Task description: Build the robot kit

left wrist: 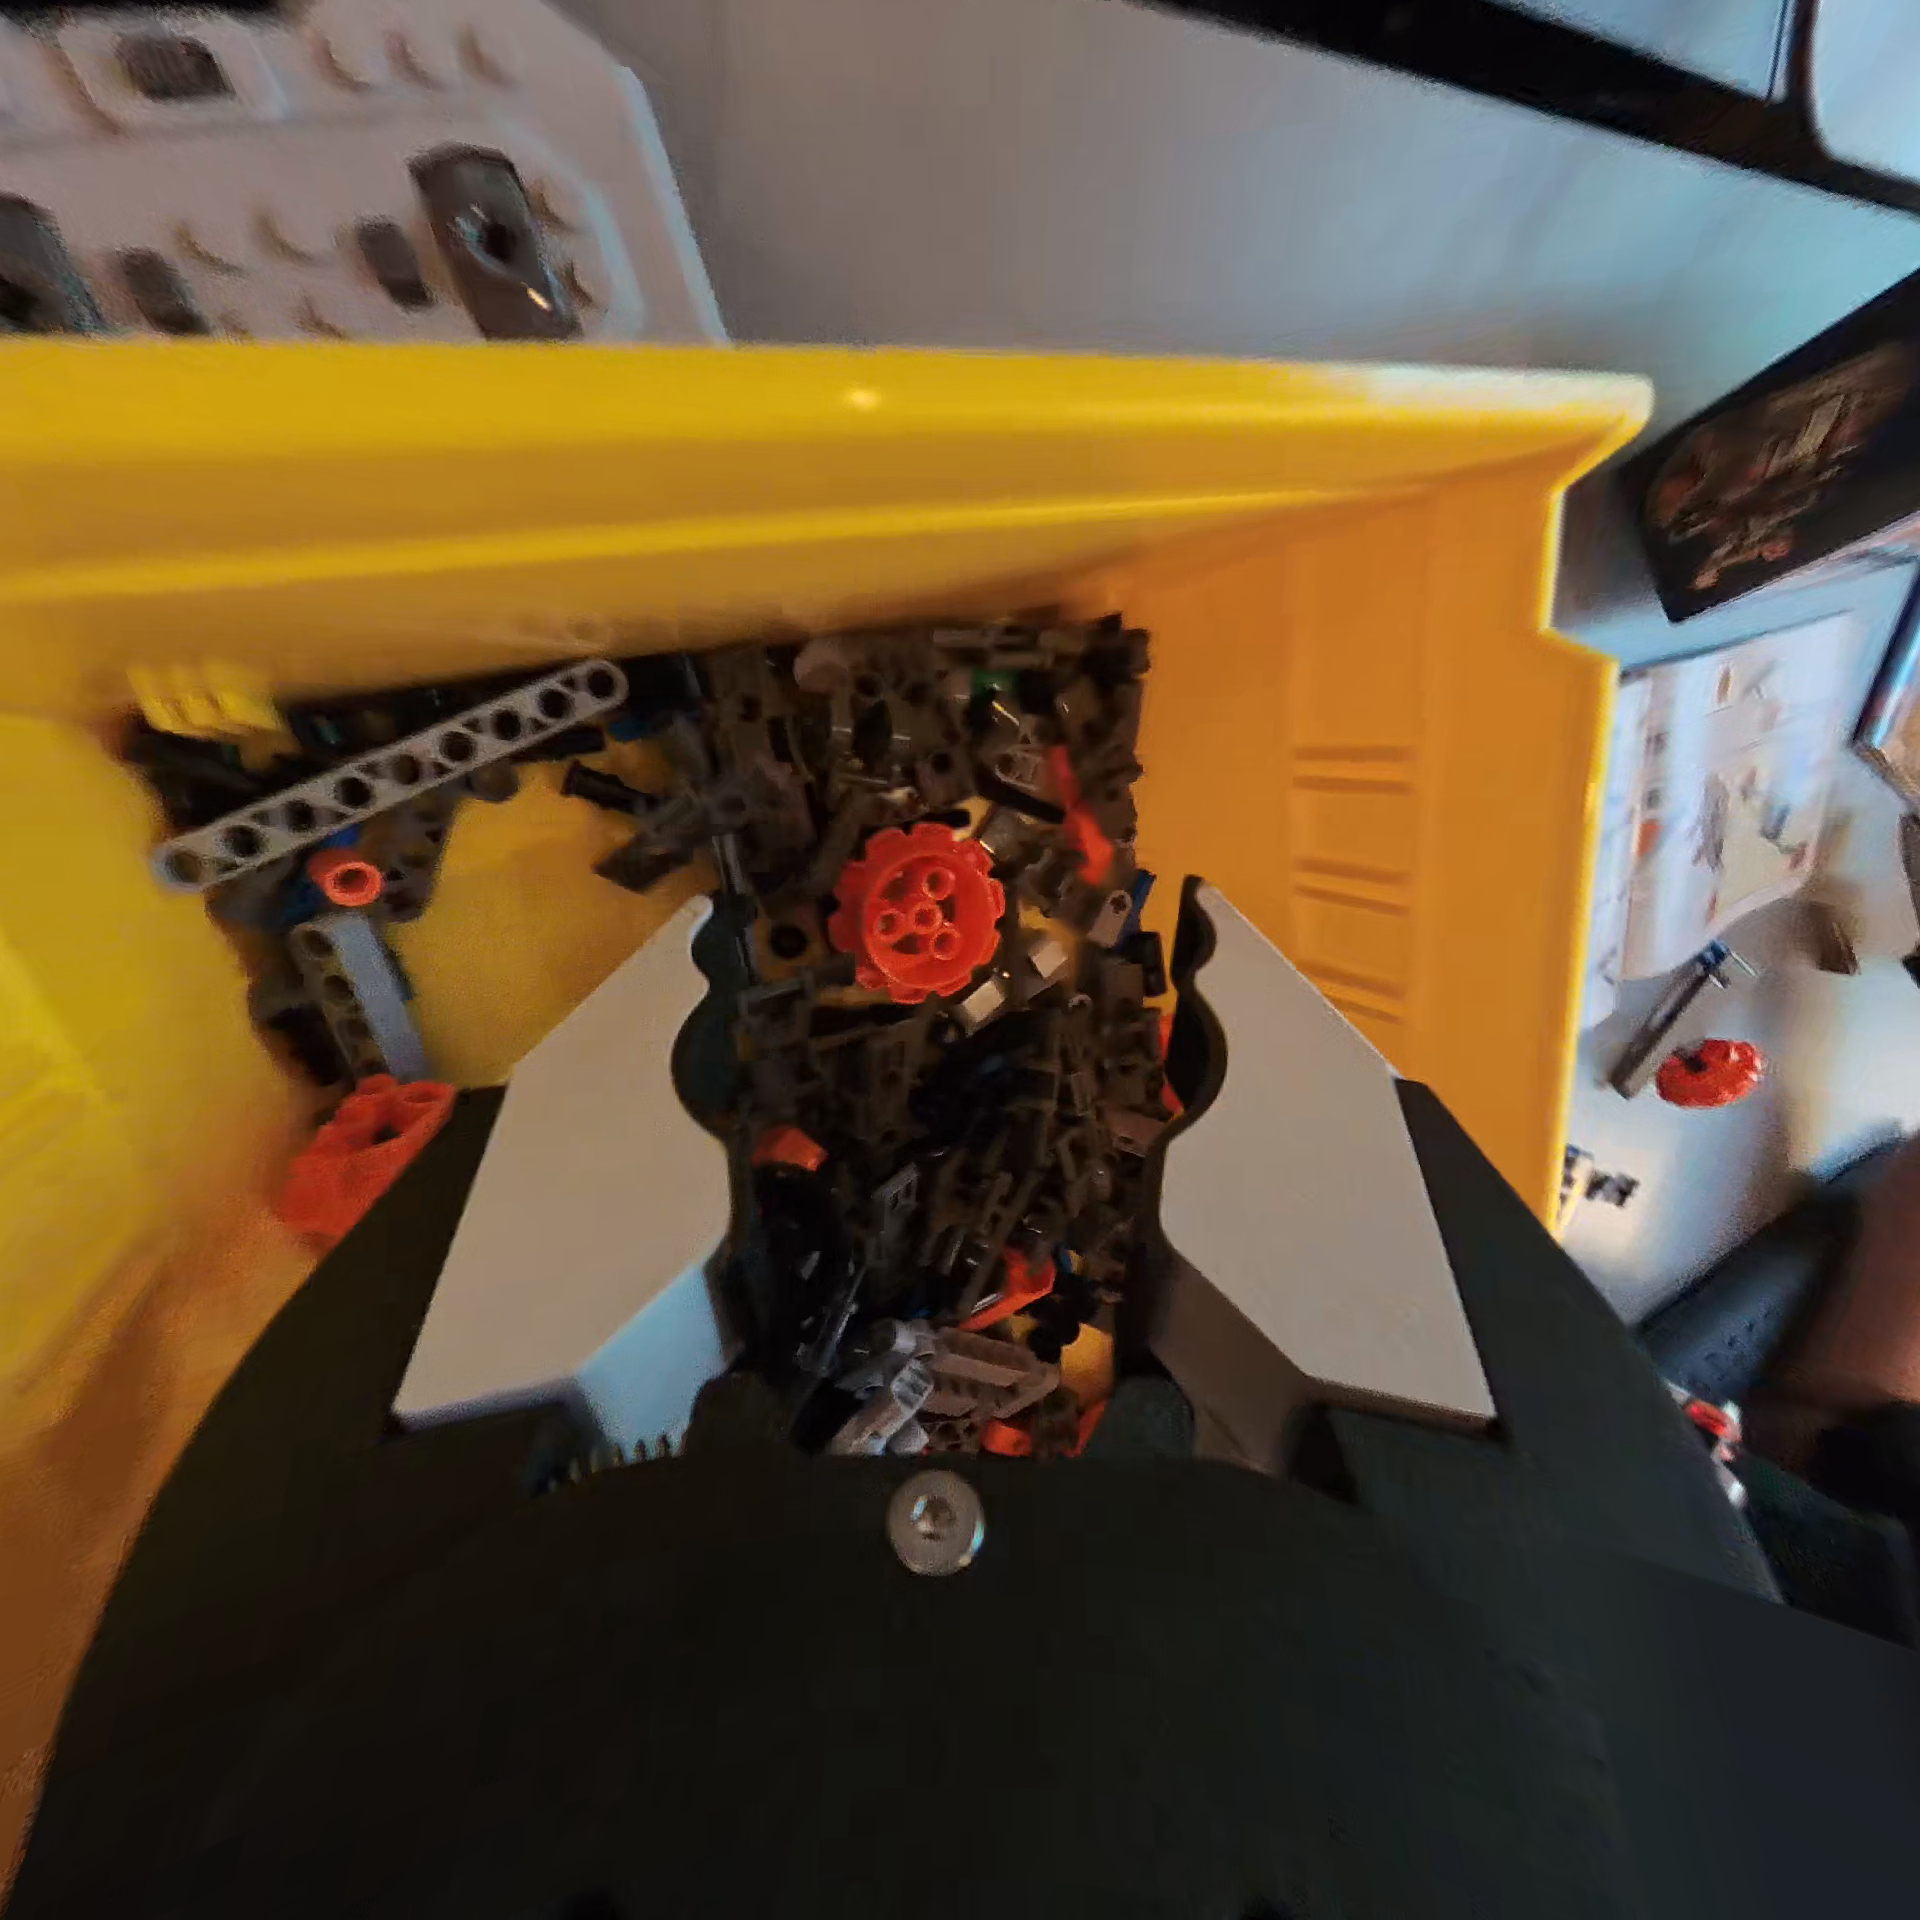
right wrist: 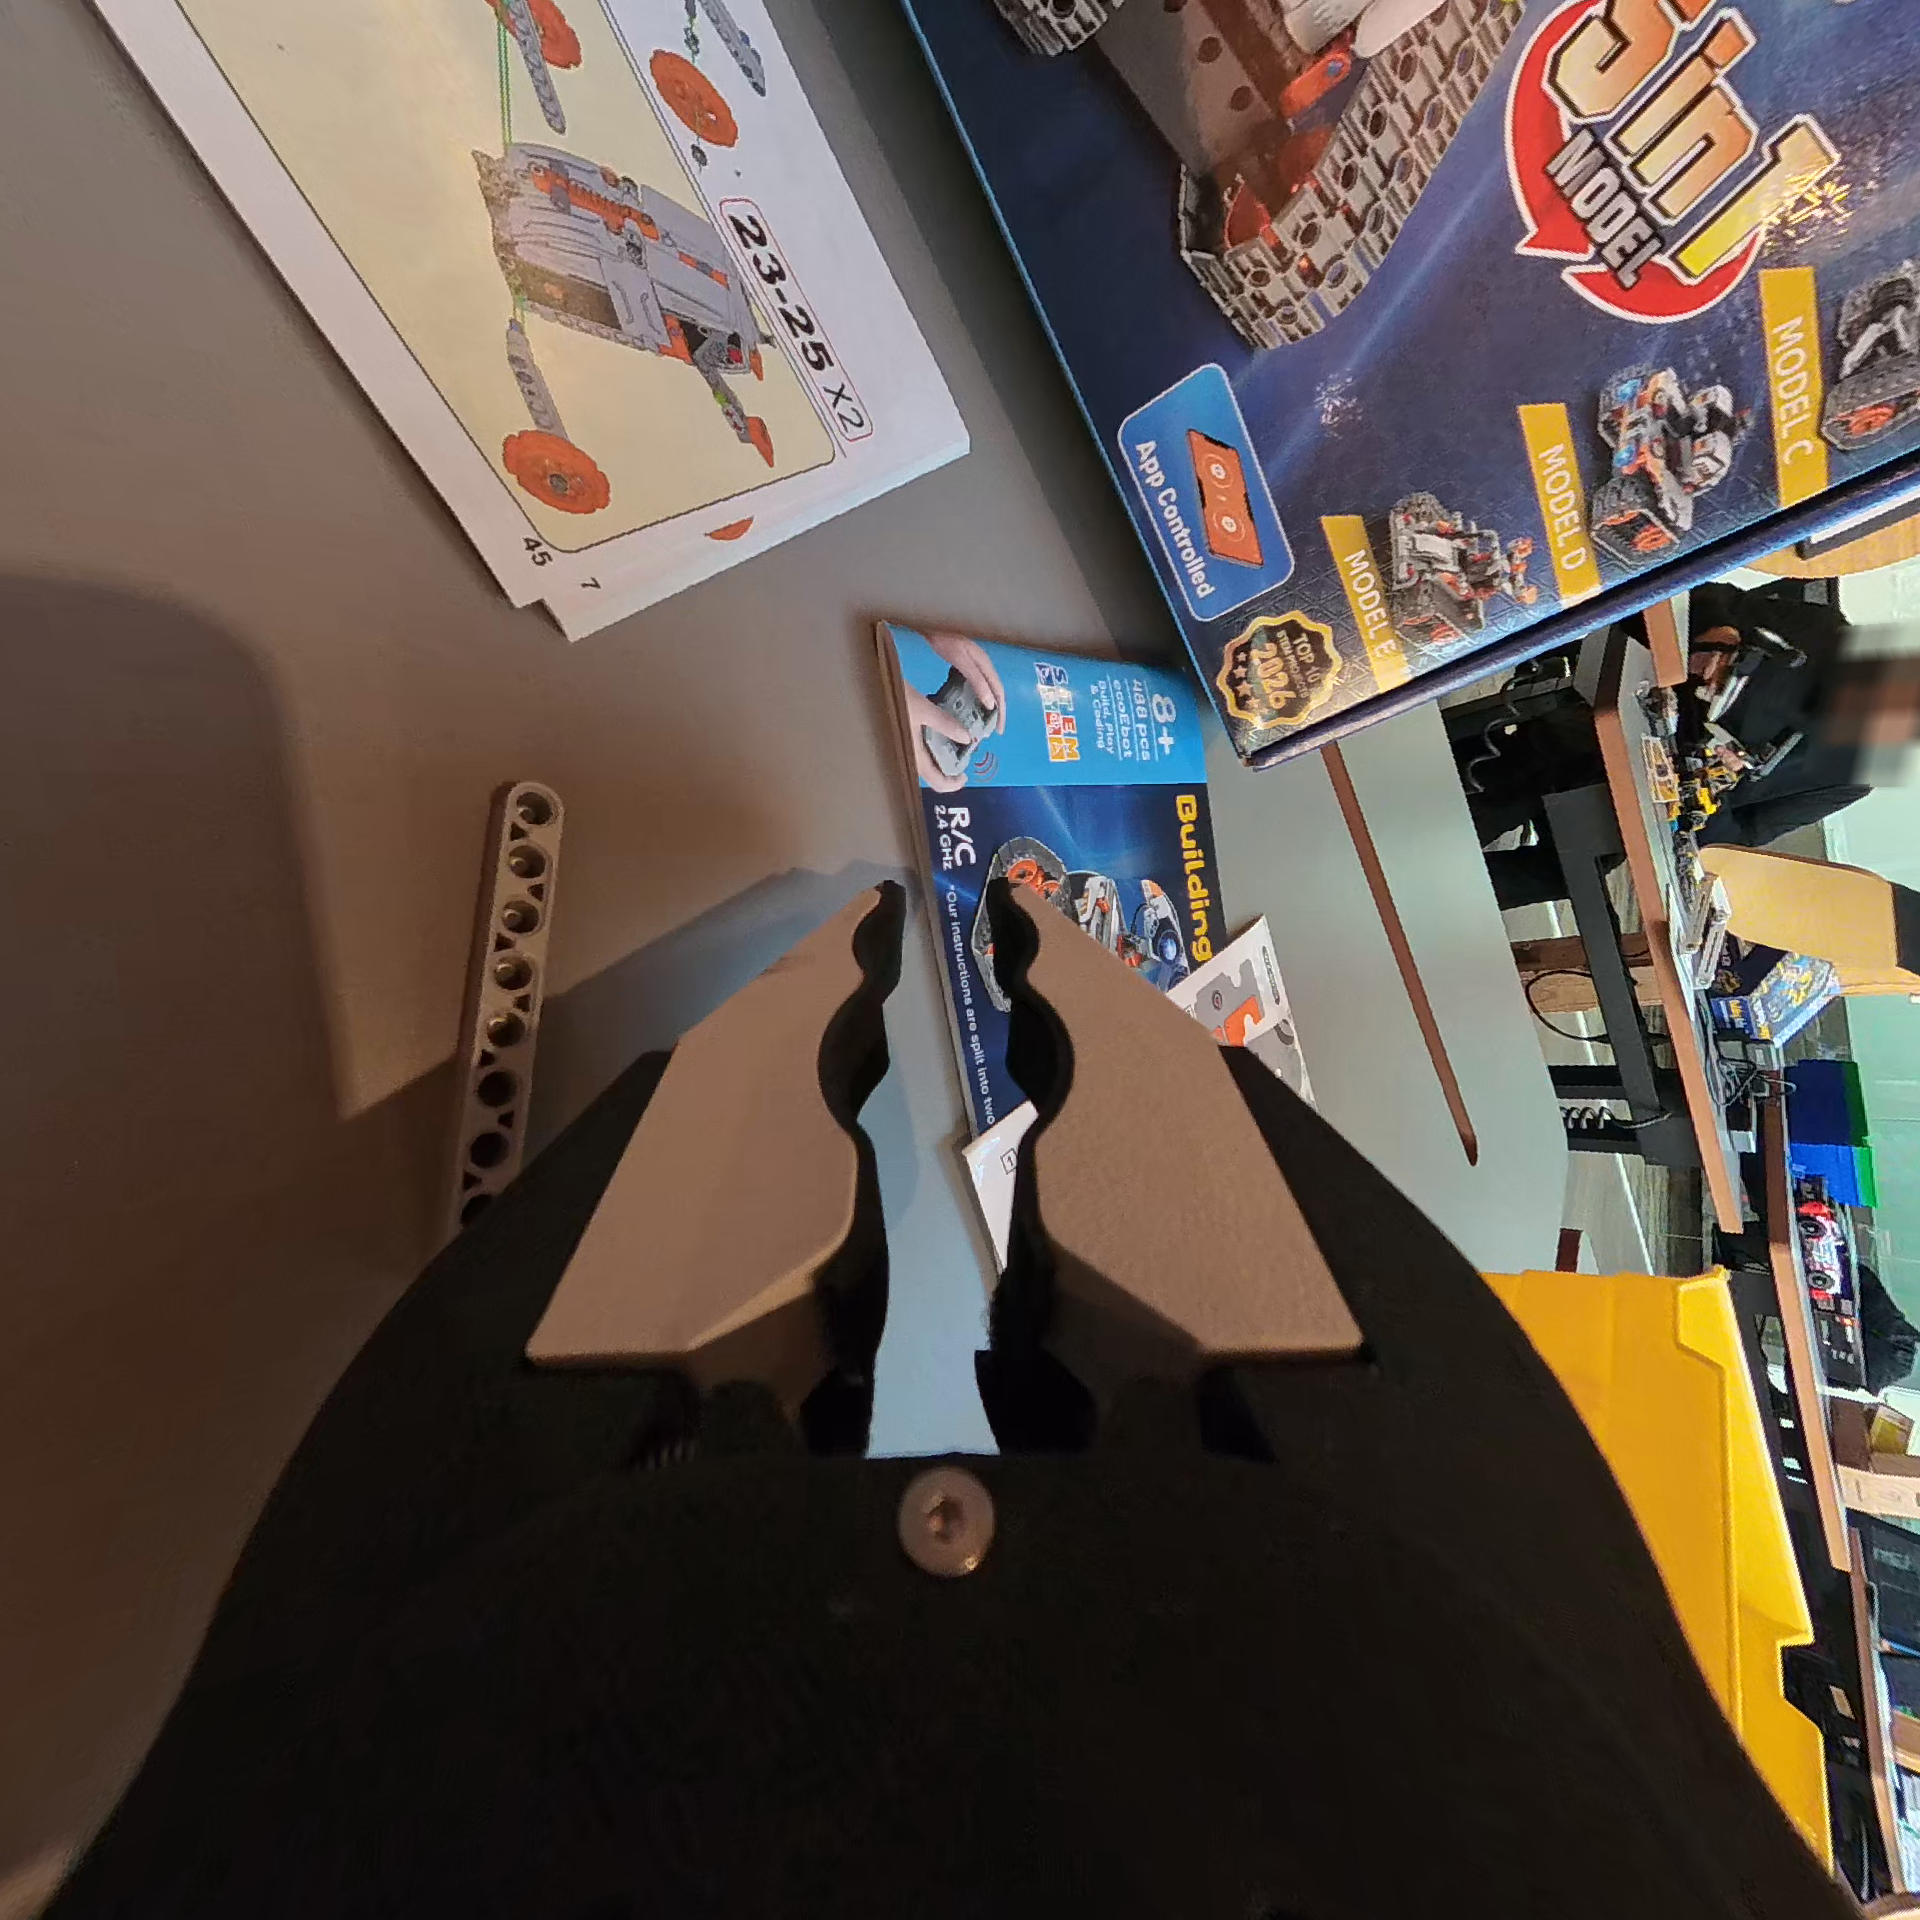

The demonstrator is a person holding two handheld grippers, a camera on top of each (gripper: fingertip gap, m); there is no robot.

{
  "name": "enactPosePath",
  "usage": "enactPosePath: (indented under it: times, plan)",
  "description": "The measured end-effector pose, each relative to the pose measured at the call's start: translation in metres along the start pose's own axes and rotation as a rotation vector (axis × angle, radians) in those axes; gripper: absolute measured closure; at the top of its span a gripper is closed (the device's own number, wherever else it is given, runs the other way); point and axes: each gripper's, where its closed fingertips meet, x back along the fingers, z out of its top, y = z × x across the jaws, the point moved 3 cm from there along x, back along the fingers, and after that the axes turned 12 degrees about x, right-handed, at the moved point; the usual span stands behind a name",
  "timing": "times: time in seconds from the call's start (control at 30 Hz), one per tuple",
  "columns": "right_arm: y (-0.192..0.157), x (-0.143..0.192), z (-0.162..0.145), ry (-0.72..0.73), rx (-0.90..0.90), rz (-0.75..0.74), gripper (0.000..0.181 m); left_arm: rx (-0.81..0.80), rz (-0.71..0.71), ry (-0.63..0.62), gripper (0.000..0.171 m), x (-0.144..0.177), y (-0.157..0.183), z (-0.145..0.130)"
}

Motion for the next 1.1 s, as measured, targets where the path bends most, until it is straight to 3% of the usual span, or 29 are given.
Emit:
enactPosePath:
  times: [0.27, 0.37, 0.57, 0.73, 0.83, 0.9, 1.1]
  plan:
    - [-0.001, 0.0, 0.001, -0.002, 0.008, 0.008, 0.166, 0.069, 0.212, 0.101, 0.084, 0.047, -0.034, 0.0]
    - [-0.001, 0.0, 0.001, -0.004, 0.012, 0.006, 0.166, 0.082, 0.206, 0.096, 0.086, 0.038, -0.036, 0.003]
    - [-0.003, 0.0, 0.001, -0.005, 0.013, 0.013, 0.166, -0.018, 0.343, 0.123, 0.063, 0.017, -0.041, 0.015]
    - [-0.003, 0.0, 0.001, -0.004, 0.016, 0.017, 0.166, -0.022, 0.295, 0.066, 0.054, -0.001, -0.043, 0.013]
    - [-0.004, 0.0, 0.002, -0.002, 0.016, 0.018, 0.166, -0.003, 0.05, 0.034, 0.062, -0.002, -0.018, 0.01]
    - [-0.004, 0.0, 0.002, -0.002, 0.017, 0.022, 0.166, 0.007, -0.027, 0.041, 0.072, 0.007, -0.009, 0.009]
    - [-0.006, -0.001, 0.002, -0.006, 0.026, 0.03, 0.166, 0.011, 0.099, 0.077, 0.068, 0.037, -0.022, 0.004]
